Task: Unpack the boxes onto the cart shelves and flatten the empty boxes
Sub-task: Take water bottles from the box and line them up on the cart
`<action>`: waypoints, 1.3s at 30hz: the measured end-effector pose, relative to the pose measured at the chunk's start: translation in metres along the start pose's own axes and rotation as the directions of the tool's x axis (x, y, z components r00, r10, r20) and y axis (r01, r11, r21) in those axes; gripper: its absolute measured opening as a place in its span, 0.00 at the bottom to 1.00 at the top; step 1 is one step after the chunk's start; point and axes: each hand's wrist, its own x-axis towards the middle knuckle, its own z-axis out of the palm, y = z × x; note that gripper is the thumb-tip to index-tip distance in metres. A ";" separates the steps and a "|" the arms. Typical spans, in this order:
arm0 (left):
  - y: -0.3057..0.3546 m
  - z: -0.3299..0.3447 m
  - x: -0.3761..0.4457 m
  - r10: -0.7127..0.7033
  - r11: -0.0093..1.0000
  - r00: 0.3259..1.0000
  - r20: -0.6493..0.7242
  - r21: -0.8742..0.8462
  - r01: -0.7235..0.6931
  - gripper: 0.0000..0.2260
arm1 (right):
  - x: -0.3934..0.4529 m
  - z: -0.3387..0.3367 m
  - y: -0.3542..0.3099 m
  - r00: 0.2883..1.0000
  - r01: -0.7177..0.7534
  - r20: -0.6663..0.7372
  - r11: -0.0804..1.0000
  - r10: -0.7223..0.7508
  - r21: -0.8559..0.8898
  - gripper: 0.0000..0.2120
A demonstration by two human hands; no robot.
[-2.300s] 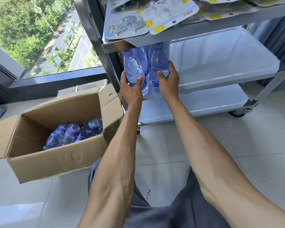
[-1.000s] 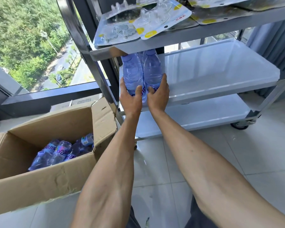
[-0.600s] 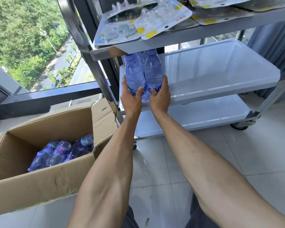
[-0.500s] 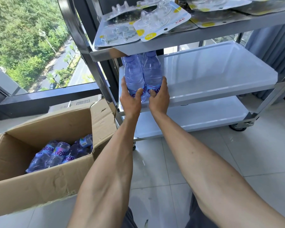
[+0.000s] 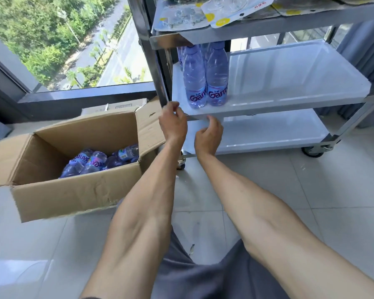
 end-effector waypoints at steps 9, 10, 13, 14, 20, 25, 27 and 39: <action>-0.043 -0.107 -0.006 -0.096 0.995 0.967 -0.237 -0.015 0.095 0.08 | -0.049 0.010 -0.048 0.978 0.081 0.188 0.995 -0.091 0.057 0.10; -0.055 -0.122 -0.002 -0.131 0.991 0.953 -0.272 -0.010 0.133 0.09 | -0.055 0.016 -0.057 0.969 0.088 0.223 0.990 -0.110 0.106 0.09; -0.096 -0.159 0.013 -0.262 0.953 0.921 -0.288 0.072 0.294 0.10 | -0.076 0.045 -0.078 0.917 0.032 0.379 0.970 -0.125 0.243 0.12; -0.109 -0.166 0.018 -0.315 0.930 0.911 -0.266 0.105 0.352 0.10 | -0.084 0.057 -0.084 0.892 0.002 0.437 0.968 -0.116 0.252 0.13; -0.192 -0.190 0.047 -0.584 0.694 0.812 -0.007 0.514 0.504 0.15 | -0.123 0.158 -0.085 0.512 0.115 0.853 0.976 0.102 -0.186 0.15; -0.232 -0.188 0.035 -0.555 0.553 0.804 0.211 0.816 0.167 0.18 | -0.157 0.198 -0.059 0.385 0.492 0.890 0.761 0.245 -0.422 0.20; -0.235 -0.191 0.033 -0.535 0.557 0.810 0.239 0.821 0.126 0.18 | -0.157 0.200 -0.055 0.383 0.554 0.887 0.704 0.258 -0.444 0.22; -0.230 -0.214 -0.007 -0.489 0.541 0.819 0.299 0.841 0.016 0.17 | -0.189 0.161 -0.045 0.380 0.726 0.924 0.630 -0.032 -0.277 0.23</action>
